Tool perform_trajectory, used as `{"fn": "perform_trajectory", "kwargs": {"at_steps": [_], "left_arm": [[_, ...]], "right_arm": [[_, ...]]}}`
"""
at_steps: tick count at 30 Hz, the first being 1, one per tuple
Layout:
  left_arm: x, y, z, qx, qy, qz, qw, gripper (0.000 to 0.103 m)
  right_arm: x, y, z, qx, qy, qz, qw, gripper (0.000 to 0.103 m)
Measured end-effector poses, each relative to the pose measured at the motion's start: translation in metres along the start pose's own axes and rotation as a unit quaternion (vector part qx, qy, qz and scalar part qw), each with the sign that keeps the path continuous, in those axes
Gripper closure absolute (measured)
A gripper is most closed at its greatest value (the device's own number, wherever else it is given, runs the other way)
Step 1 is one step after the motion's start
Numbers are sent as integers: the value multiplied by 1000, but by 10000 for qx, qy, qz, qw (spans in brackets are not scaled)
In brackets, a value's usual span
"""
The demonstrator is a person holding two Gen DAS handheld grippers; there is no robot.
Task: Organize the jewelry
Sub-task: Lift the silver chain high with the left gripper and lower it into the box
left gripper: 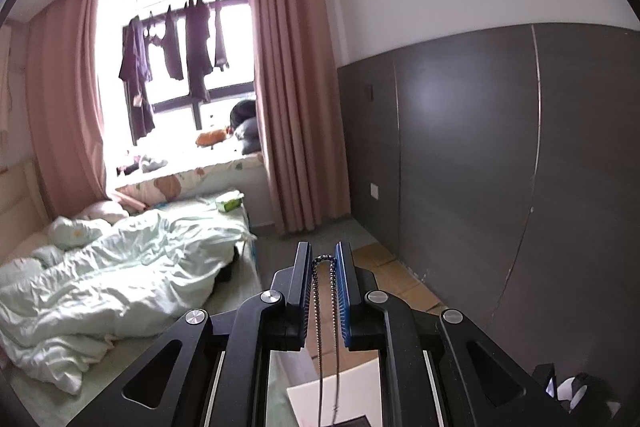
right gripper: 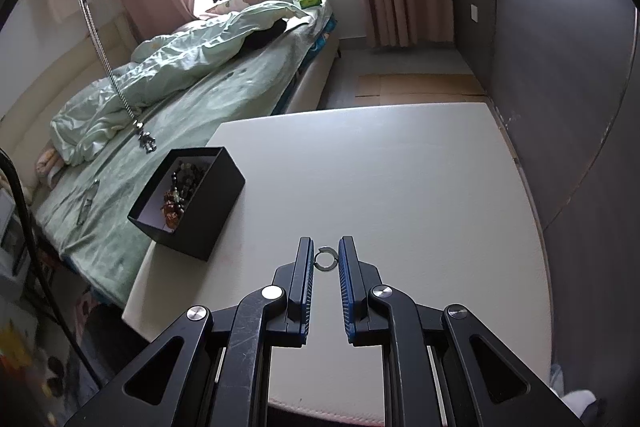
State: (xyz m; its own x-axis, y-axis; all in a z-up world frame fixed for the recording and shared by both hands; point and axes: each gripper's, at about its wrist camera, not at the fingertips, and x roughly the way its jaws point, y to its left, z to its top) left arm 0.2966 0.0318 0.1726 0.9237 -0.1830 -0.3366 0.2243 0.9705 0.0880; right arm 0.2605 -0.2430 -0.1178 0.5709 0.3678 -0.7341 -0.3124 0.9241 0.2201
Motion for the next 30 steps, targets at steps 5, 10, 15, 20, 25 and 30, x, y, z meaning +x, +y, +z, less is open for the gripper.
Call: {"fn": "perform_trajectory", "kwargs": {"at_steps": [5,10,15,20,25,30], "left_arm": [[4,12,-9,-149,104,-26,9998,91],[2,16,-9,-198,85,-76,9997,91],[4,14,-14,-192,130,-162,9996,91],[15,11,-35,-311,339,-317,9984,91],[33,12,-64,-520,636,-426,9957,91],[54,11,-98,-744,971,-571,9908,91]], "right_arm": [[3,4,-3,-38,62,-27,10000,89],[7,5,-5,-36,114,-32,9999,89],[14,9,-5,-59,189,-25,9998,89],[20,11,-7,-72,262,-19,9996,89],[25,13,-8,-80,318,7,9995,89],[25,17,-4,-126,305,32,9995,89]]}}
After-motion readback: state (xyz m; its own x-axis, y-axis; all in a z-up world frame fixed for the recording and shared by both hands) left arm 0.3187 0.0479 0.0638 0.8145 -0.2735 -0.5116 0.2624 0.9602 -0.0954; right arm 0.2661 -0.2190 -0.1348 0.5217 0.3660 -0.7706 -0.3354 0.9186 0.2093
